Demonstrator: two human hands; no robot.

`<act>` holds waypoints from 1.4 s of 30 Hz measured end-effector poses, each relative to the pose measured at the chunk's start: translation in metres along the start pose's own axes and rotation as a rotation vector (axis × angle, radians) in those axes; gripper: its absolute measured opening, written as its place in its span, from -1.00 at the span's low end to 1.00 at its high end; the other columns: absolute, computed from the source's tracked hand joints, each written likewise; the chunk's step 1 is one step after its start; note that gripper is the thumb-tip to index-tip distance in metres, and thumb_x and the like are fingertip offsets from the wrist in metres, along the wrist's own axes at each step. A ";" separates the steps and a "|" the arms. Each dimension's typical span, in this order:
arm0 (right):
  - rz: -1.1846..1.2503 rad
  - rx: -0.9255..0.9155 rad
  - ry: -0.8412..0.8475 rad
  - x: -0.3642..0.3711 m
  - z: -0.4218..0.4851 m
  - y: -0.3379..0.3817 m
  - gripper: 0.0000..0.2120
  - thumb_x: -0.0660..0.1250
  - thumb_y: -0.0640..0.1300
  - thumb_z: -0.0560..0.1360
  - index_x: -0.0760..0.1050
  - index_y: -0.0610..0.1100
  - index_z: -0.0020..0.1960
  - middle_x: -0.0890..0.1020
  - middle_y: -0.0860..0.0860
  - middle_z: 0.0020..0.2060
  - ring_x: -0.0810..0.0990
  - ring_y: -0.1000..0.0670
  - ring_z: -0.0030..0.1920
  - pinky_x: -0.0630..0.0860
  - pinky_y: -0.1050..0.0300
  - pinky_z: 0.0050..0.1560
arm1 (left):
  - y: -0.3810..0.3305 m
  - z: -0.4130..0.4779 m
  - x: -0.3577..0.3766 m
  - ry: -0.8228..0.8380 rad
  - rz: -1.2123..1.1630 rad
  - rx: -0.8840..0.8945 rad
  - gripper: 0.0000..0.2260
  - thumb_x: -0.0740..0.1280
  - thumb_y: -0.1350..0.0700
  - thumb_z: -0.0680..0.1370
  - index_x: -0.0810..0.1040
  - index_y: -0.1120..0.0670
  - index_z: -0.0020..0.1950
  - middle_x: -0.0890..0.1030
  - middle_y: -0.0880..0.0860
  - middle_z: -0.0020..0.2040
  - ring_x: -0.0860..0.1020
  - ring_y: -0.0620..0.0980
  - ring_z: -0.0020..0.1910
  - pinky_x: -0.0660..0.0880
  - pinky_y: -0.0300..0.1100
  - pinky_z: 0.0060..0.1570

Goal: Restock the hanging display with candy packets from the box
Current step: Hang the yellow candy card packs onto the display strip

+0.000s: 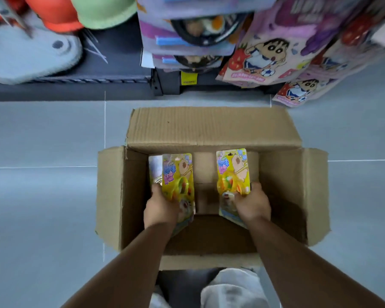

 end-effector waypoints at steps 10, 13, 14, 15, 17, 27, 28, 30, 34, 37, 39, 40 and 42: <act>0.215 0.012 0.022 -0.102 -0.132 0.040 -0.80 0.35 -0.05 0.48 0.43 -0.13 0.01 0.64 -0.12 -0.01 0.61 -0.19 0.01 0.51 0.06 -0.07 | -0.035 -0.123 -0.105 0.008 -0.157 0.024 -0.79 0.29 0.15 0.49 0.35 0.10 0.07 0.60 0.19 0.08 0.57 0.24 0.02 0.54 0.02 -0.01; 0.272 0.023 -0.009 -0.136 -0.179 0.050 -0.83 0.36 -0.02 0.45 0.40 -0.07 -0.07 0.63 -0.08 -0.10 0.62 -0.20 -0.03 0.58 -0.05 -0.07 | -0.045 -0.169 -0.144 -0.019 -0.231 0.036 -0.77 0.28 0.20 0.51 0.39 0.16 0.15 0.59 0.20 0.10 0.53 0.19 -0.02 0.42 -0.10 -0.12; 0.306 0.022 -0.005 -0.148 -0.195 0.054 -0.83 0.36 -0.01 0.45 0.39 -0.03 -0.11 0.61 -0.05 -0.14 0.62 -0.19 -0.06 0.59 -0.11 -0.08 | -0.050 -0.186 -0.158 -0.027 -0.243 0.049 -0.76 0.28 0.20 0.51 0.40 0.16 0.16 0.59 0.20 0.09 0.52 0.18 -0.04 0.38 -0.13 -0.14; 0.344 0.012 -0.001 -0.160 -0.212 0.059 -0.83 0.37 -0.02 0.44 0.37 0.01 -0.15 0.59 -0.01 -0.17 0.63 -0.19 -0.08 0.60 -0.15 -0.10 | -0.054 -0.202 -0.174 -0.036 -0.248 0.069 -0.77 0.29 0.18 0.52 0.40 0.16 0.16 0.59 0.19 0.06 0.52 0.18 -0.05 0.36 -0.14 -0.14; 0.392 -0.032 0.011 -0.184 -0.245 0.066 -0.81 0.37 -0.02 0.44 0.34 0.03 -0.18 0.59 0.02 -0.19 0.63 -0.18 -0.08 0.59 -0.16 -0.09 | -0.059 -0.237 -0.206 -0.045 -0.236 0.115 -0.83 0.29 0.13 0.53 0.37 0.11 0.08 0.56 0.13 -0.05 0.50 0.14 -0.13 0.36 -0.16 -0.16; 0.549 -0.320 -0.109 -0.335 -0.404 0.098 -0.89 0.39 -0.13 0.45 0.46 0.01 -0.15 0.60 0.12 -0.26 0.59 -0.06 -0.16 0.48 0.07 -0.17 | -0.060 -0.400 -0.351 -0.175 -0.442 0.267 -0.82 0.38 0.01 0.50 0.40 0.00 -0.13 0.63 0.06 -0.15 0.60 0.12 -0.16 0.55 0.01 -0.13; 0.567 -0.349 -0.122 -0.348 -0.417 0.103 -0.84 0.39 -0.13 0.45 0.42 0.03 -0.19 0.57 0.13 -0.28 0.57 -0.05 -0.18 0.45 0.08 -0.20 | -0.063 -0.413 -0.362 -0.197 -0.470 0.290 -0.82 0.39 0.01 0.50 0.40 0.00 -0.13 0.63 0.06 -0.15 0.61 0.11 -0.16 0.55 0.01 -0.14; 0.599 -0.410 -0.136 -0.370 -0.436 0.112 -0.82 0.39 -0.13 0.46 0.39 0.03 -0.19 0.56 0.13 -0.27 0.56 -0.02 -0.20 0.41 0.11 -0.25 | -0.072 -0.436 -0.380 -0.222 -0.529 0.345 -0.82 0.40 -0.01 0.50 0.42 -0.01 -0.11 0.65 0.07 -0.15 0.63 0.11 -0.18 0.58 0.07 -0.15; 0.704 -0.553 -0.156 -0.420 -0.470 0.138 -0.85 0.36 -0.15 0.49 0.41 0.05 -0.14 0.59 0.20 -0.23 0.55 0.17 -0.22 0.37 0.33 -0.33 | -0.096 -0.476 -0.418 -0.252 -0.676 0.446 -0.86 0.41 0.04 0.51 0.46 -0.04 -0.07 0.67 0.03 -0.08 0.65 0.07 -0.09 0.58 0.08 -0.05; 0.766 -0.655 -0.178 -0.459 -0.487 0.158 -0.83 0.34 -0.14 0.51 0.42 0.06 0.02 0.56 0.26 -0.16 0.53 0.23 -0.15 0.39 0.35 -0.28 | -0.120 -0.505 -0.452 -0.271 -0.778 0.550 -0.88 0.38 0.09 0.53 0.48 -0.04 0.01 0.67 0.01 -0.03 0.65 0.02 -0.06 0.58 -0.02 -0.11; 0.795 -0.700 -0.205 -0.485 -0.493 0.170 -0.85 0.33 -0.12 0.51 0.43 0.01 0.05 0.59 0.20 -0.12 0.57 0.13 -0.09 0.46 0.23 -0.24 | -0.133 -0.522 -0.475 -0.295 -0.831 0.611 -0.87 0.36 0.09 0.54 0.48 -0.08 0.03 0.67 -0.01 -0.01 0.66 0.01 -0.06 0.58 -0.01 -0.09; 0.801 -0.723 -0.216 -0.496 -0.494 0.175 -0.85 0.33 -0.10 0.52 0.43 -0.01 0.07 0.60 0.17 -0.10 0.59 0.09 -0.06 0.49 0.15 -0.19 | -0.140 -0.531 -0.486 -0.306 -0.854 0.639 -0.88 0.35 0.10 0.55 0.47 -0.11 0.01 0.67 -0.03 -0.02 0.65 0.01 -0.06 0.57 0.01 -0.07; 0.801 -0.772 -0.225 -0.518 -0.498 0.188 -0.86 0.30 -0.08 0.53 0.43 -0.02 0.08 0.60 0.15 -0.08 0.59 0.06 -0.02 0.52 0.10 -0.15 | -0.150 -0.546 -0.501 -0.314 -0.892 0.705 -0.87 0.33 0.09 0.57 0.47 -0.16 -0.01 0.67 -0.03 0.00 0.66 0.03 -0.05 0.57 0.08 -0.01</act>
Point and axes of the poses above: each hand's wrist, its own z-axis towards the middle knuckle, its own x-axis out of the palm, y = z × x, the point moved 8 cm from there along z, towards the middle knuckle
